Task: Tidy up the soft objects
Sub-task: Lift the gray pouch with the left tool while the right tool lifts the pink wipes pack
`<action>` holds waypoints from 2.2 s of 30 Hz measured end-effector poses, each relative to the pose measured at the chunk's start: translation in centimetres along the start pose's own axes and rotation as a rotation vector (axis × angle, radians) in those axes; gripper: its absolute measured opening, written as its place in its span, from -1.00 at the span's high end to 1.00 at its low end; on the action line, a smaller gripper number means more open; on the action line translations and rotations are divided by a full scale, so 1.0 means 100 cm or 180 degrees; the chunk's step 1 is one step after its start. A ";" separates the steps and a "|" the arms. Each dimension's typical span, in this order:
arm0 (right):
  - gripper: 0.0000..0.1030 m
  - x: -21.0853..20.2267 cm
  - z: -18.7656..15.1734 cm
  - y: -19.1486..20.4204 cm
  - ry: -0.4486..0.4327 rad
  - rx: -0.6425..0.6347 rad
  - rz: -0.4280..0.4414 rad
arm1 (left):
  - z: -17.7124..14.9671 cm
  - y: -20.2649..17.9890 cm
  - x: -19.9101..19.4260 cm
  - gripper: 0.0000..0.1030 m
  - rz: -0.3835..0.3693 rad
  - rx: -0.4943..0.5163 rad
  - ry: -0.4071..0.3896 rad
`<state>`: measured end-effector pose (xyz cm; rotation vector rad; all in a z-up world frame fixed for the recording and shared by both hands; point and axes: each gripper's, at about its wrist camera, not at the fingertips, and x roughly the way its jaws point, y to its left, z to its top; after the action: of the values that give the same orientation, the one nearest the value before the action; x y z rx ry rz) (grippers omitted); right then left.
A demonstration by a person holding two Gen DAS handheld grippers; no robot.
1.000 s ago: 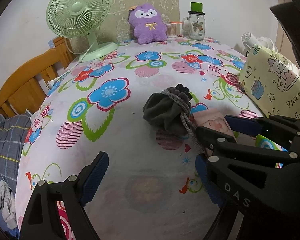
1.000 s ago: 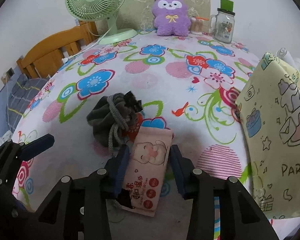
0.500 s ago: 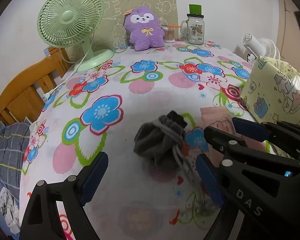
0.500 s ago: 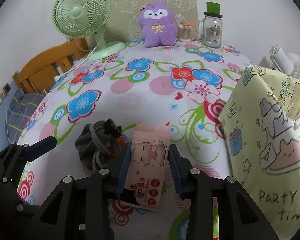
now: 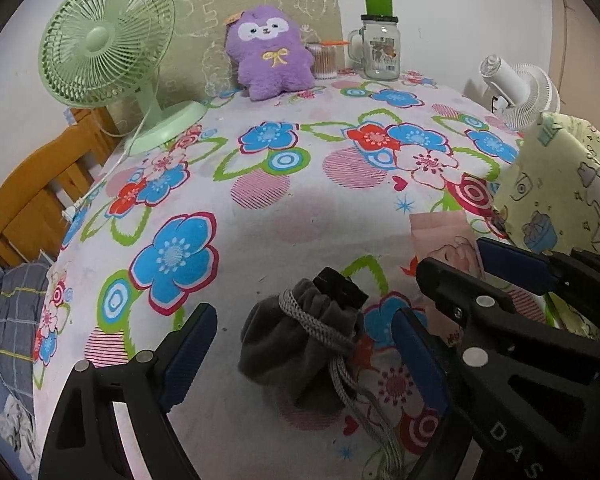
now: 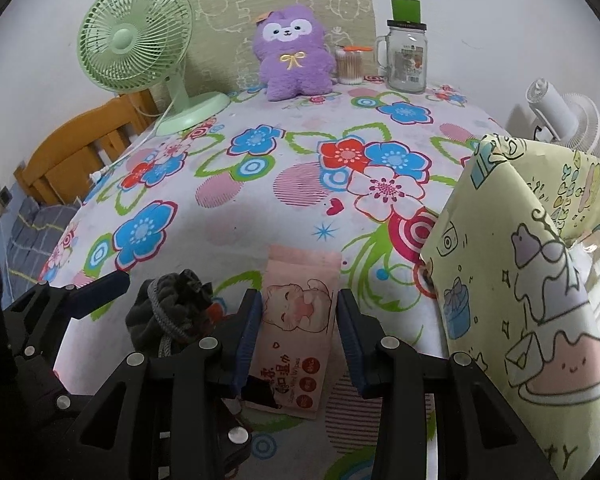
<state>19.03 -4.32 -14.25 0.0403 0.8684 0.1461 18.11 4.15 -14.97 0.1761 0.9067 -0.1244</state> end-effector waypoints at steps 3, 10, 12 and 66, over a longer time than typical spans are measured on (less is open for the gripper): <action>0.19 0.004 0.001 -0.001 0.0040 0.0012 0.0006 | 0.000 0.002 0.006 -0.39 -0.0018 -0.0046 0.0060; 0.19 0.005 0.000 0.001 0.0047 -0.0010 0.0002 | -0.002 0.002 0.005 -0.14 -0.0099 -0.0070 0.0038; 0.19 0.005 -0.001 0.002 0.0051 -0.0017 0.0004 | -0.003 0.002 0.004 -0.13 -0.0098 -0.0088 0.0041; 0.23 0.002 -0.017 0.022 0.0201 -0.0126 -0.0123 | -0.028 0.011 -0.015 -0.10 -0.0072 -0.0262 0.0077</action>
<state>17.63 -2.16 -15.32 -0.0184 0.9283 0.1289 15.23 5.80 -15.42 0.0910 0.9365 -0.1060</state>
